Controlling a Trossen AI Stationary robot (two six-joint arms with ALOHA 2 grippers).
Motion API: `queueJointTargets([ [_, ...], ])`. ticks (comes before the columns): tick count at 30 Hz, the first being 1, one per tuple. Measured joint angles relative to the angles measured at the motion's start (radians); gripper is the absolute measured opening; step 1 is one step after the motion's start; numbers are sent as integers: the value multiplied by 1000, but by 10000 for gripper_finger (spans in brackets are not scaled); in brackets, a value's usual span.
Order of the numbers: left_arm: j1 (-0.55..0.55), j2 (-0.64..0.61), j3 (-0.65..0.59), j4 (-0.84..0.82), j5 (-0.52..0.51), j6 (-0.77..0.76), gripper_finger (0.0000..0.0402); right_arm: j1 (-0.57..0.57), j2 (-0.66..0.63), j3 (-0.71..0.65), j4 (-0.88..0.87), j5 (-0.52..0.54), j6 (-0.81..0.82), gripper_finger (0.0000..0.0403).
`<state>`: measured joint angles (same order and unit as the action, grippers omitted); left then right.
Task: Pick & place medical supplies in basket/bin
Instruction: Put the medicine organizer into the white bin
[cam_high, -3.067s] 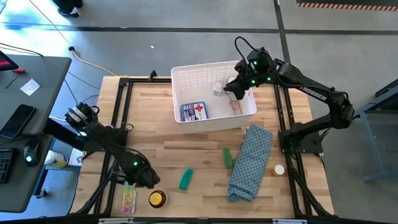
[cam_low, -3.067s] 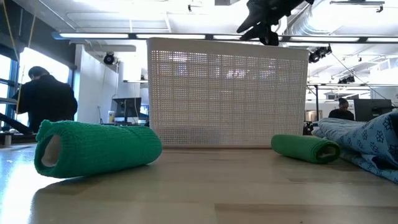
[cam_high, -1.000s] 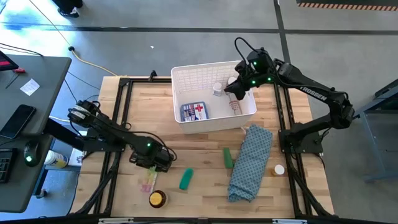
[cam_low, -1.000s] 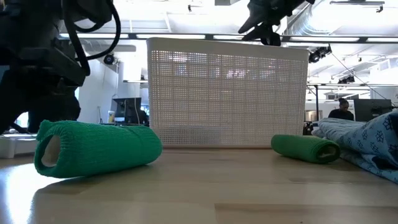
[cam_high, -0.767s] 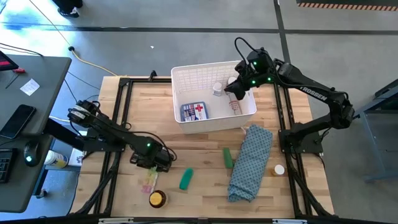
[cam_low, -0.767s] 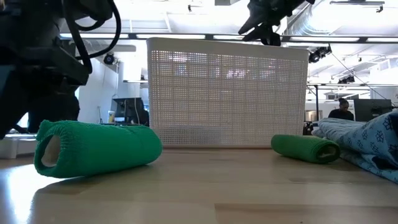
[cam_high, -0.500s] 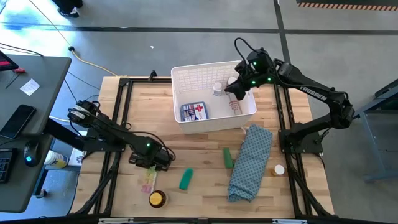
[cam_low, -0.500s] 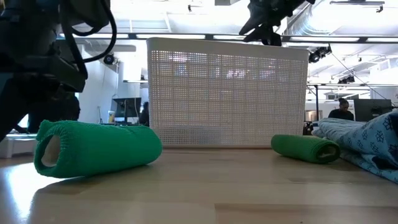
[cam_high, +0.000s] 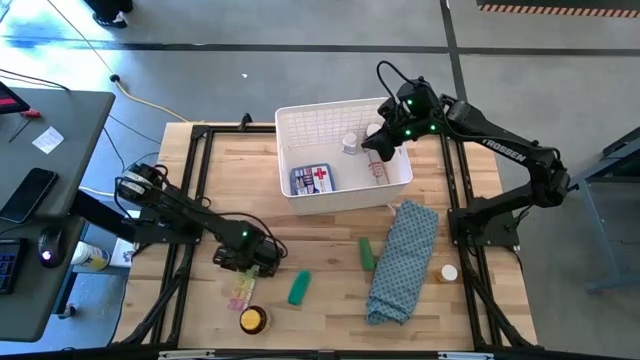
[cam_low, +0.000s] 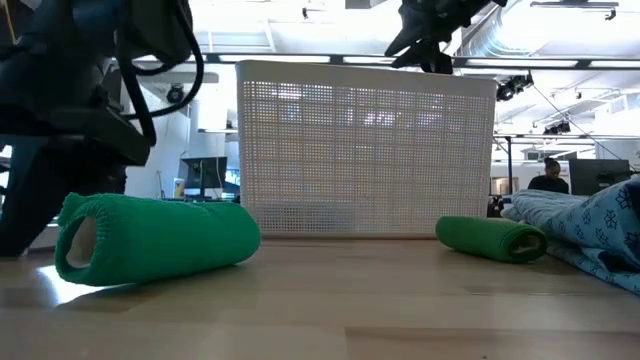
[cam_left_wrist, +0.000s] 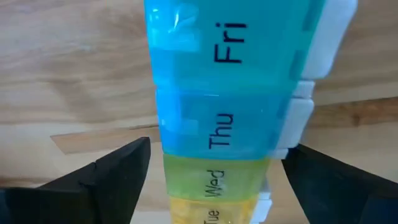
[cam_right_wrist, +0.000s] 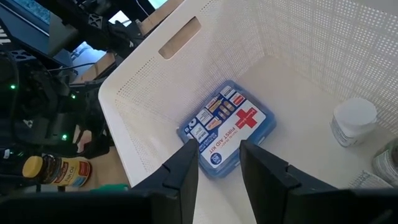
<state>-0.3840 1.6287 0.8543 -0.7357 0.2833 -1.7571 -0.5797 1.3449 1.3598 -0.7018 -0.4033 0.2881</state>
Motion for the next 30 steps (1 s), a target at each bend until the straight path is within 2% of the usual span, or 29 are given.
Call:
queueJointTargets([
  [4,-2,7,0,10,1,4,367,0,0,0,-10,0,-1,110],
  [13,-2,5,1,10,-2,9,245,0,0,0,-13,0,-1,110],
  [19,-2,4,1,11,1,41,244,0,0,0,-13,0,-1,110],
  [25,-2,-40,21,-22,8,77,286,0,0,0,-13,0,-1,110],
  [27,-2,-62,37,-65,-19,77,279,0,0,0,-12,0,-1,110],
  [30,-2,-107,54,-110,-53,78,241,0,0,0,-13,0,-1,110],
])
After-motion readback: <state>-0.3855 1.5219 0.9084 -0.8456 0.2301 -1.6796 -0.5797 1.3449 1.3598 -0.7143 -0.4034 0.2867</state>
